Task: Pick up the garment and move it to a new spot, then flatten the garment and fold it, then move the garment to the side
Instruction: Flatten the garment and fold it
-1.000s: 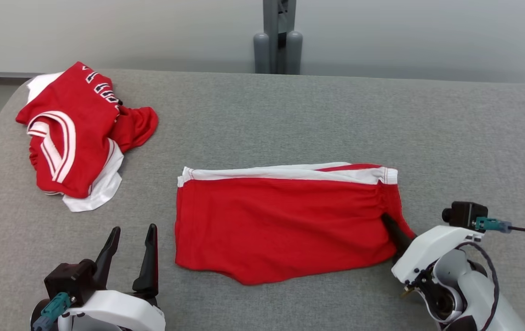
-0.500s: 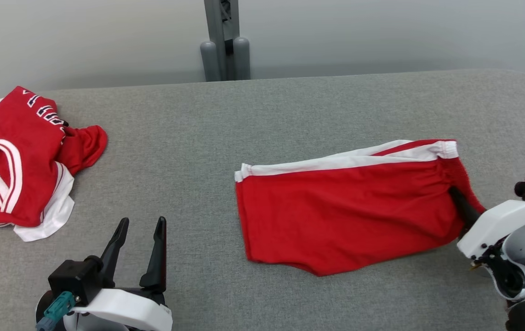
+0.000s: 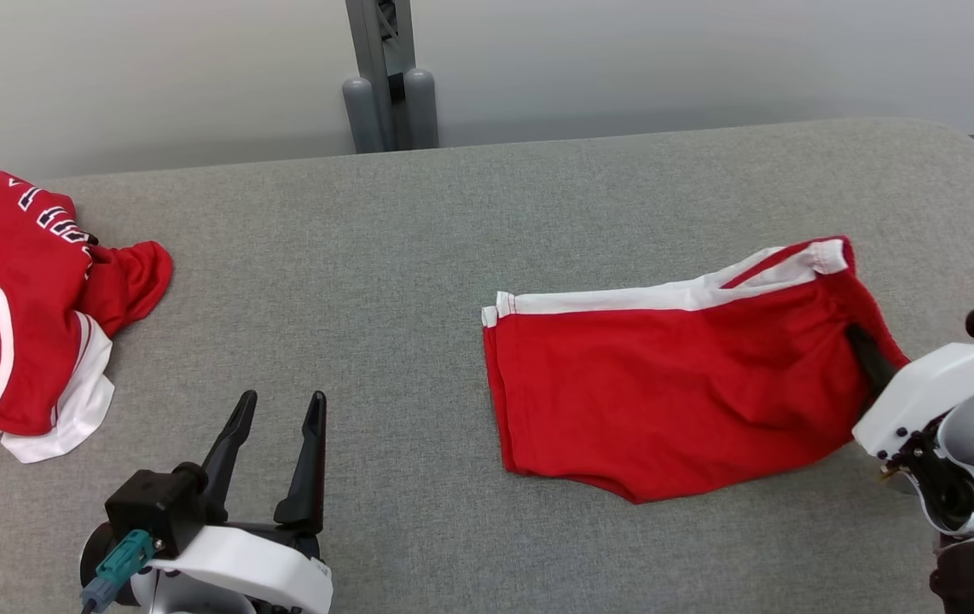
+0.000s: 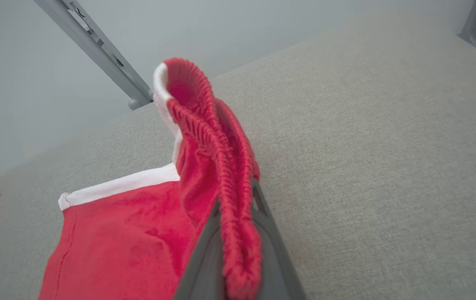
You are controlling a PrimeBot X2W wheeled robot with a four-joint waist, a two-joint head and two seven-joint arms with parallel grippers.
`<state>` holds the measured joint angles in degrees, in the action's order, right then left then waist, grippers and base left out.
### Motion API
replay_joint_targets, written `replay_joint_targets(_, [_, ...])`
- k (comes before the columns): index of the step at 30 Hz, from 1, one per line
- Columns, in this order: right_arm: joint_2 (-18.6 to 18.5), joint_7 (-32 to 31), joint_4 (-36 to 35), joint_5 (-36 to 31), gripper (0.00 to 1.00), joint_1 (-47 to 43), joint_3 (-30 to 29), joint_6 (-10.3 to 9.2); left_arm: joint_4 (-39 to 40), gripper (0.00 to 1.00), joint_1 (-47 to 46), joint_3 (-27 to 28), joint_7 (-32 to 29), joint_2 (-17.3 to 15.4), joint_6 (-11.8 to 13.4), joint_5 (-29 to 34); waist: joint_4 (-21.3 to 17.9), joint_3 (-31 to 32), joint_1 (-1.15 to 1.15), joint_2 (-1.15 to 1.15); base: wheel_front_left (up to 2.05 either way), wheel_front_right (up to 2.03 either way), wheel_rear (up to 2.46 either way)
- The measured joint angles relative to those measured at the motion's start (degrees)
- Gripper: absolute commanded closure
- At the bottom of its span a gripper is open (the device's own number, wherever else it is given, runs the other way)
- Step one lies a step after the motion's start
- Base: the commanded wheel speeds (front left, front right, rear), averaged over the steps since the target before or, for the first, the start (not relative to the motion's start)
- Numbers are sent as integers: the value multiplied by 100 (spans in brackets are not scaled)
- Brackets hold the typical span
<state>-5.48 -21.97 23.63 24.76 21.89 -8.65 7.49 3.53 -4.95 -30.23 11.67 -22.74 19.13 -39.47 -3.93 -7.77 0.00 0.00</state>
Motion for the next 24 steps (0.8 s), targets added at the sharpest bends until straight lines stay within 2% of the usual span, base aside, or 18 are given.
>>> replay_joint_targets(10, [250, -312, -1168, -88, 100, -323, 719, 0, 1, 0, 8, -49, -14, -9, -31, -20, 61, 125, 0, 0, 0, 0, 0])
replay_joint_targets(13, [260, -296, -1291, 152, 100, -420, 1102, 0, 9, 0, 9, -65, -41, -14, -43, -26, 106, 147, 0, 0, 0, 0, 0])
replay_joint_targets(18, [267, -42, -1060, 312, 100, -412, 1666, 0, 15, 0, 9, -102, -59, -24, -49, -42, 218, 180, 0, 0, 0, 0, 0])
replay_joint_targets(24, [269, 419, -247, 283, 100, -77, 2154, 0, 8, 0, 8, -133, -86, -22, -91, -69, 420, 185, 0, 0, 0, 0, 0])
